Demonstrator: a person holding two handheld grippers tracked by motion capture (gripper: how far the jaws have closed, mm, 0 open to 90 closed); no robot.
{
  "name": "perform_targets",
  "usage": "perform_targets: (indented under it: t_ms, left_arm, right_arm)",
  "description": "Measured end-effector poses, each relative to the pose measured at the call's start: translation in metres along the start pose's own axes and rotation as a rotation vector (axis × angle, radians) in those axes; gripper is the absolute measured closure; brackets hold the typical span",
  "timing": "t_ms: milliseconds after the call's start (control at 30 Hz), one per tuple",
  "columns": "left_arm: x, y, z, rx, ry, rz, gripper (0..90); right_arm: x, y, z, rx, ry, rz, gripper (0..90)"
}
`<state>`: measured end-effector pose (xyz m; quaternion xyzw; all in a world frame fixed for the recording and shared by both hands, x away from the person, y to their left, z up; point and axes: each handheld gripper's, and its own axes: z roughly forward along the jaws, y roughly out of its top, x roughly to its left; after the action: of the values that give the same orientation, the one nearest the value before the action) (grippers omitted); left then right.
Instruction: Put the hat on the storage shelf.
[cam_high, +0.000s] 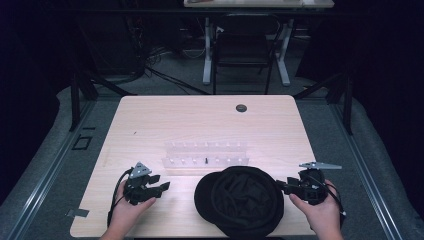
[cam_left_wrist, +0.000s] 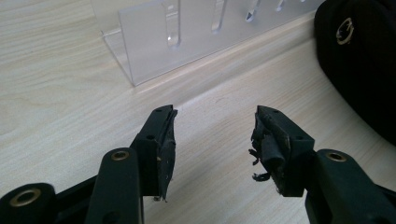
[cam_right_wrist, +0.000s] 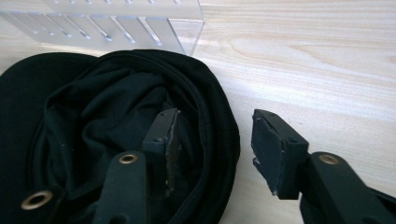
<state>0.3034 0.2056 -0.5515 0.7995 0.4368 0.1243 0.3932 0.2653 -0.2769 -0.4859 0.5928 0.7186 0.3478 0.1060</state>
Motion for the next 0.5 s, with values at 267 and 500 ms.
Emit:
perform_targets:
  t_ms: [267,500]
  left_arm:
    - [-0.001,0.0,0.001,0.004,-0.007,0.004,48.4]
    - [-0.002,0.0,0.002,0.001,0.004,0.003,48.4]
  right_arm:
    - [-0.011,0.008,-0.009,0.045,0.013,0.062,46.5]
    - [-0.011,0.009,-0.009,0.099,0.029,0.081,52.6]
